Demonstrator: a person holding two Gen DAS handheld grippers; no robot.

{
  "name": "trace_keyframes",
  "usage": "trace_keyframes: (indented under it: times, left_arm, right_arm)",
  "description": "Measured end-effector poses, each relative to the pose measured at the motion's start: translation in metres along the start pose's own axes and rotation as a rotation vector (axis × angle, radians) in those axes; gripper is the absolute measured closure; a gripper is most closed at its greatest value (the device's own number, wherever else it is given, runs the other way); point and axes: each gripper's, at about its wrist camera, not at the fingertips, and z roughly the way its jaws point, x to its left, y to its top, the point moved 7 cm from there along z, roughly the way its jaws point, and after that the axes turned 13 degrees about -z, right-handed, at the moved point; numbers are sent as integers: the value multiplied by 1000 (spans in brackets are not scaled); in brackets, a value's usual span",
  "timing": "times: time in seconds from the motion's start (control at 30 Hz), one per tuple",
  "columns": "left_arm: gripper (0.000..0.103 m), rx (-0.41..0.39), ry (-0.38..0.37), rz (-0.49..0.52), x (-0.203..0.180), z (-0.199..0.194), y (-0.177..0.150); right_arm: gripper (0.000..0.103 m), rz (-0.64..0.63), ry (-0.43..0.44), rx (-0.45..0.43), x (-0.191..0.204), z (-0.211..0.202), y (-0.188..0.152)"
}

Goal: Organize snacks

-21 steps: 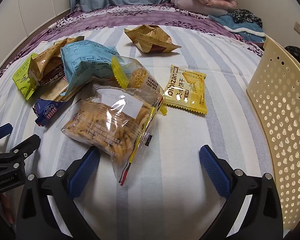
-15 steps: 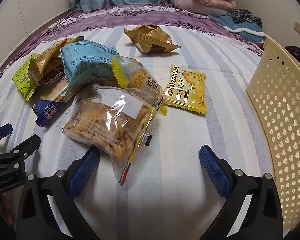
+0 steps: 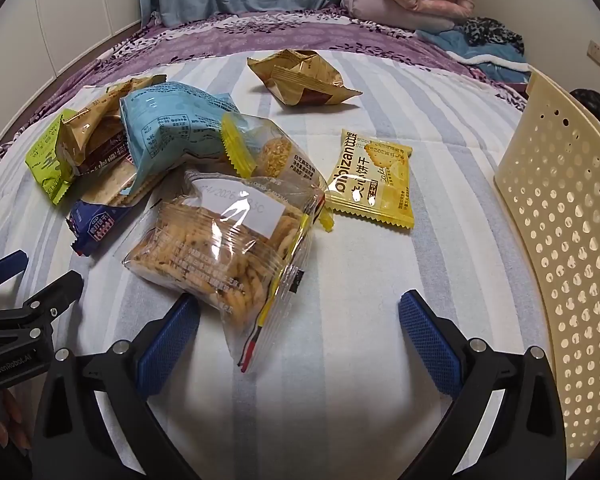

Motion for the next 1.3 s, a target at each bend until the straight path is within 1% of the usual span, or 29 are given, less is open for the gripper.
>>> trace_keyframes:
  times: [0.07,0.63,1.3]
  left_arm:
    - [2,-3,-3,-2,0,5,0]
    - [2,-3,1,1,1,9,-4]
    - [2,-6,-3,-1,3,7,-2]
  right_arm:
    - [5,0,0,0,0,-1,1]
    - [5,-1,-1,1,-1,0,0]
    - [5,-4,-5,6,0,1,-2]
